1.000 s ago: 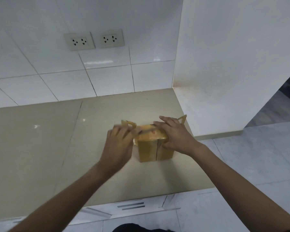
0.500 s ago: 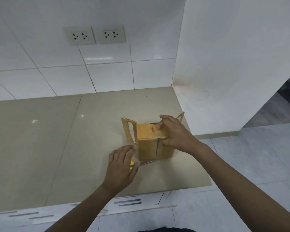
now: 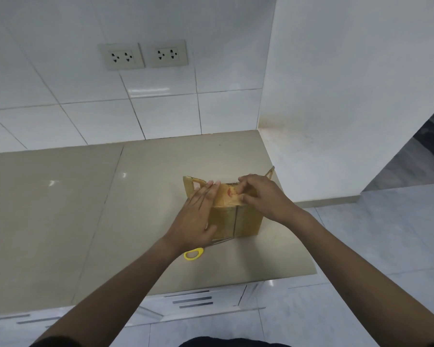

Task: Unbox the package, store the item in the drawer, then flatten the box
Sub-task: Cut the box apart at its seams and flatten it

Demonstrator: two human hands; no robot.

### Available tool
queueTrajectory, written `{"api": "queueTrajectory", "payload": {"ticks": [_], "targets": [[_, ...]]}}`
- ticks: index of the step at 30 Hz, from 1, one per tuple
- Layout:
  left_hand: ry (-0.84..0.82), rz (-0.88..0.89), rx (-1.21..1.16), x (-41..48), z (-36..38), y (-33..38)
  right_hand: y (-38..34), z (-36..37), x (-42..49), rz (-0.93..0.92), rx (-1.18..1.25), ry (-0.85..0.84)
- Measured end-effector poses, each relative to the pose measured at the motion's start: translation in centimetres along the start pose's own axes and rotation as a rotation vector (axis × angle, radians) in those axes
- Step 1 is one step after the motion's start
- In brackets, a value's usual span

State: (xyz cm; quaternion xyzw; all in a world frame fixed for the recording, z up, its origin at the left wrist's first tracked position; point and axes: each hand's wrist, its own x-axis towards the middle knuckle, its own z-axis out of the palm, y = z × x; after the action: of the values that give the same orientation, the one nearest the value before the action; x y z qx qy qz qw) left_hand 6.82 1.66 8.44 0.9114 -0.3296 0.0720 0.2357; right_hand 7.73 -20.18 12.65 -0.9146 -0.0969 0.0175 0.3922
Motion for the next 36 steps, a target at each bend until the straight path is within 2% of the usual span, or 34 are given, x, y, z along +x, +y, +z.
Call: {"api": "queueTrajectory", "payload": {"ticks": [5,11,16,23,32,36], "targets": [[0.015,-0.010,-0.046,0.0,0.2,0.5,-0.1,0.2,-0.2,-0.015,-0.027,0.025],[0.018,-0.045,-0.057,0.0,0.3,0.4,-0.6,1.3,-0.7,-0.121,-0.275,-0.043],[0.011,-0.057,-0.056,0.0,0.4,0.7,-0.6,1.7,-1.1,-0.222,-0.304,0.060],[0.008,-0.063,-0.032,0.2,0.4,1.0,-1.3,1.0,-0.9,-0.169,-0.294,0.056],[-0.055,-0.082,0.003,0.6,-0.5,0.7,-2.0,-0.5,-0.8,-0.211,-0.156,-0.074],[-0.072,-0.085,0.001,0.7,-0.7,0.8,-2.0,-1.3,-0.2,-0.164,-0.110,-0.137]]}}
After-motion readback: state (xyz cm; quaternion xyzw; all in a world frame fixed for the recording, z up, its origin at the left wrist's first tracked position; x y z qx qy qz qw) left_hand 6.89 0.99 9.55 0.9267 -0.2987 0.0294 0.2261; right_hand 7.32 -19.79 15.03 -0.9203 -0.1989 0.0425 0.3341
